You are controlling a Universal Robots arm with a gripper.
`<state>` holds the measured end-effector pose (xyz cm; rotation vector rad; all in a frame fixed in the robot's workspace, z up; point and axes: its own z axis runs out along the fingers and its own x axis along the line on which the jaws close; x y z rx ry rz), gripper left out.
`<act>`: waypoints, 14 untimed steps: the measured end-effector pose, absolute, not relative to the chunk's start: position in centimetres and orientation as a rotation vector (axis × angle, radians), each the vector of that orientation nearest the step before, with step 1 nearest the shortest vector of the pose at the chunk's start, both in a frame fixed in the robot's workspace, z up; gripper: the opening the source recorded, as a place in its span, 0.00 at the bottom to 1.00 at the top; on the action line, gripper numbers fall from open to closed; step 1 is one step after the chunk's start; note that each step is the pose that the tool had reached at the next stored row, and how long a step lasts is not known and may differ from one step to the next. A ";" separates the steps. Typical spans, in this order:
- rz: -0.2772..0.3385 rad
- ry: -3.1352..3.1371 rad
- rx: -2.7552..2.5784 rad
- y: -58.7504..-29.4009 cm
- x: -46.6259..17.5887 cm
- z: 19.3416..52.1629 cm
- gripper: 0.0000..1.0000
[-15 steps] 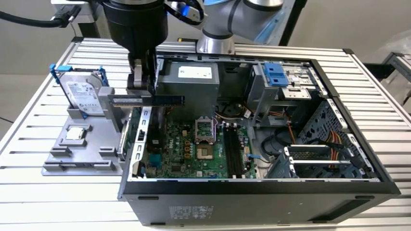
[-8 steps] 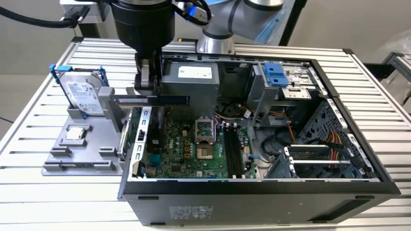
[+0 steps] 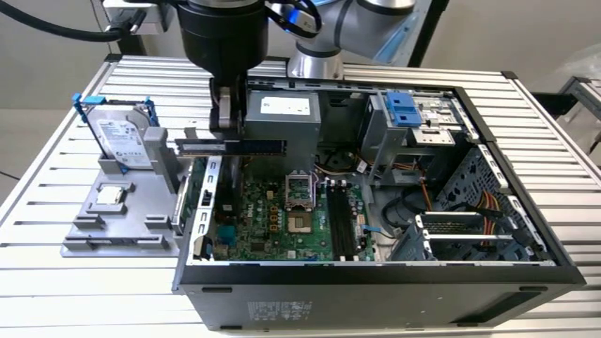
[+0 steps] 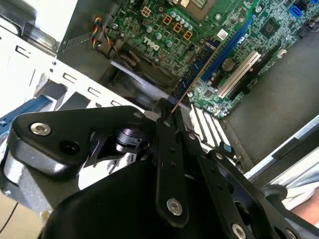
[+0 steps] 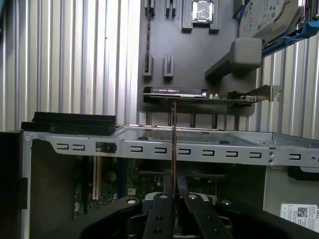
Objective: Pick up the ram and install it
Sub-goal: 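Pick up the ram and move it above insertion slot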
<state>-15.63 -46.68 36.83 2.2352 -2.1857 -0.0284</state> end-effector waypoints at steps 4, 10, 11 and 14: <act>-0.028 -2.186 2.235 -46.7 -15.1 36.8 0.00; -0.028 -2.186 2.235 -46.7 -14.3 36.8 0.00; -0.028 -2.186 2.235 -46.7 -14.2 36.8 0.00; -0.028 -2.186 2.235 -46.7 -13.9 36.8 0.00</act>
